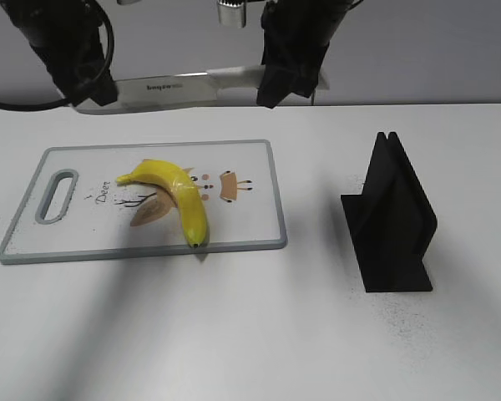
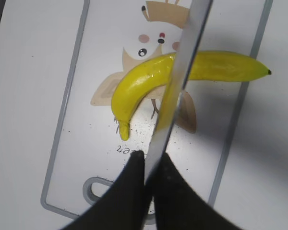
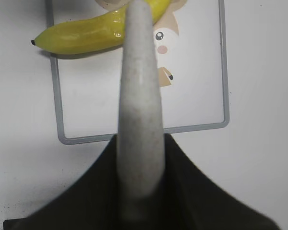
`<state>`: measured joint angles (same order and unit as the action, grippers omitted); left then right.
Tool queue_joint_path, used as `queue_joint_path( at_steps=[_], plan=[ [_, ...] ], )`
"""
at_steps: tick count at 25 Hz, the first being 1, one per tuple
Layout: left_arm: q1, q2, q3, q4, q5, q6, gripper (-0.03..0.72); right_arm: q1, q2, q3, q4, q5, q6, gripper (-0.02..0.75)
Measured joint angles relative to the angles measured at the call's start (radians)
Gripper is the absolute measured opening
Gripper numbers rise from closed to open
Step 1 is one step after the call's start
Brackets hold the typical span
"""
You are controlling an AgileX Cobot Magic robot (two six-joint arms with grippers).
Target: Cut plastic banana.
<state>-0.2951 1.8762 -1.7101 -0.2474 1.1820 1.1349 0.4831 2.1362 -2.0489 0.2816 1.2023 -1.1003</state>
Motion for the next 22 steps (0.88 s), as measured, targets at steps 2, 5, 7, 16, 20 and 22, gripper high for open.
queue_joint_path(
  at_steps=[2, 5, 7, 16, 20, 22],
  plan=[
    [0.0, 0.0, 0.0, -0.004, -0.004, 0.0, 0.025, 0.0, 0.0, 0.0, -0.003, 0.0, 0.0, 0.193],
    [0.002, 0.0, 0.0, -0.036, -0.009, -0.003, 0.069, -0.002, -0.001, 0.0, -0.011, 0.008, 0.0, 0.193],
    [0.008, -0.001, -0.002, -0.078, -0.027, -0.022, 0.189, -0.002, -0.001, 0.001, -0.019, 0.016, 0.007, 0.19],
    [0.009, -0.032, -0.004, -0.112, -0.112, -0.165, 0.63, -0.005, -0.001, 0.001, -0.042, 0.019, 0.037, 0.189],
    [0.009, -0.055, -0.006, 0.037, -0.135, -0.402, 0.63, -0.005, -0.002, 0.001, -0.042, 0.019, 0.139, 0.189],
    [0.009, -0.067, -0.006, 0.154, -0.132, -0.552, 0.629, -0.005, -0.012, 0.003, -0.043, 0.019, 0.193, 0.189]
  ],
)
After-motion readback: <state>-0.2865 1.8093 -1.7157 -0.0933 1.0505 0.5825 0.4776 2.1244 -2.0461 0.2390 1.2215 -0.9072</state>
